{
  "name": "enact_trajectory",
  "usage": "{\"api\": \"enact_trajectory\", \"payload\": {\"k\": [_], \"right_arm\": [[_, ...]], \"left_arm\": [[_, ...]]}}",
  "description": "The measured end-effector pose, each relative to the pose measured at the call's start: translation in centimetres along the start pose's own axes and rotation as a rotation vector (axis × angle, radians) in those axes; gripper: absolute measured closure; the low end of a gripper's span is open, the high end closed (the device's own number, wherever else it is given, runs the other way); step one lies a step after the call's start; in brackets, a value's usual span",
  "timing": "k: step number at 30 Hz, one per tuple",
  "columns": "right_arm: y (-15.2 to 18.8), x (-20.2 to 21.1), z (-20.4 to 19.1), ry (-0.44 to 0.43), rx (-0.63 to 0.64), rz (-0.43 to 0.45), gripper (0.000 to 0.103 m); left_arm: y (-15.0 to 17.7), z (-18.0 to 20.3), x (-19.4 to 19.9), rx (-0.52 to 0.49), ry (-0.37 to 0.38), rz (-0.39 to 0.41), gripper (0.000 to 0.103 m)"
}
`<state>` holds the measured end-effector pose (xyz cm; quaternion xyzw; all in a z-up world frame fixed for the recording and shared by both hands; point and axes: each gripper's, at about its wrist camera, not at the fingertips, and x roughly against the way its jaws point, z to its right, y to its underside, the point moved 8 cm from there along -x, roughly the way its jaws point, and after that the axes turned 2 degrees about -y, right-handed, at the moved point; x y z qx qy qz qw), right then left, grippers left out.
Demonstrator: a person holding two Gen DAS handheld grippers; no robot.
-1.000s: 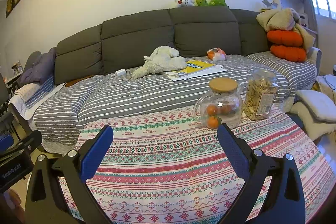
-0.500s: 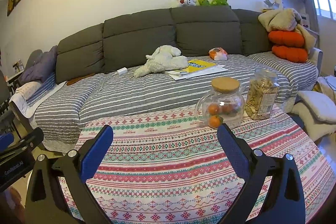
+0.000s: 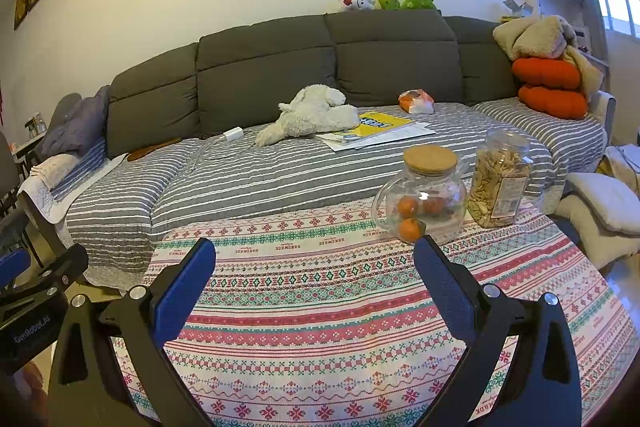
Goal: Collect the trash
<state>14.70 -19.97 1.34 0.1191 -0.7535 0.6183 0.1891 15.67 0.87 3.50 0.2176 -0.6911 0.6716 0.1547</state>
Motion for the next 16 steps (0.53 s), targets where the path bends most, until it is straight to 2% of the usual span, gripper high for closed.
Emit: {"api": "enact_trajectory", "payload": {"k": [16], "right_arm": [[0.0,-0.13,0.15,0.011,0.004,0.002,0.007]], "left_arm": [[-0.07,0.55,0.18,0.006,0.011,-0.007,0.007]]}}
